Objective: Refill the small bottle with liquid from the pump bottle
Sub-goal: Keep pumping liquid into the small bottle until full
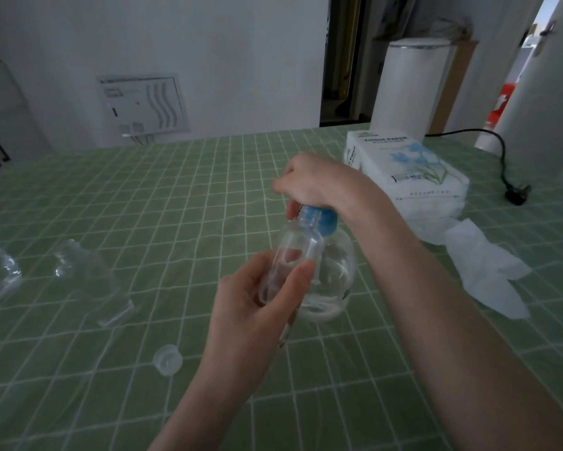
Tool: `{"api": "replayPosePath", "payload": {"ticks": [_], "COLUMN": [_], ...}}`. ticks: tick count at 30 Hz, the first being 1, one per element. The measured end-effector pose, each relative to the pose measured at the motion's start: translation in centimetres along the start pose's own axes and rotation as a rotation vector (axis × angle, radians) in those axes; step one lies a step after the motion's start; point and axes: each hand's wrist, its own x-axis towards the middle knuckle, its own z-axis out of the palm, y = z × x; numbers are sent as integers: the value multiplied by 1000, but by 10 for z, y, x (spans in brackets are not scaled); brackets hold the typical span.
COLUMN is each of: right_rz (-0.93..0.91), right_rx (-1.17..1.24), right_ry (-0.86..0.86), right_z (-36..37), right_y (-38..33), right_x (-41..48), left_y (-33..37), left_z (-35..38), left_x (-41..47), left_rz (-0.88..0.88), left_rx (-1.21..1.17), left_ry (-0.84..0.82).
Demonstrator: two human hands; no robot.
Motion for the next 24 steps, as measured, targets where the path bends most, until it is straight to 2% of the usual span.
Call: {"api": "replayPosePath", "payload": {"ticks": [7, 24], "right_rz": [-31, -5], "right_rx": [-16, -12], "right_ry": [51, 0], "right_z": [-9, -2], "right_y": [-4, 0], "right_x": [-1, -2], "left_y": [2, 1], "left_z": [1, 1], "left_x": [0, -1], "left_rz": [9, -24], "left_rx": [-24, -21], "left_ry": [-14, 8]}}
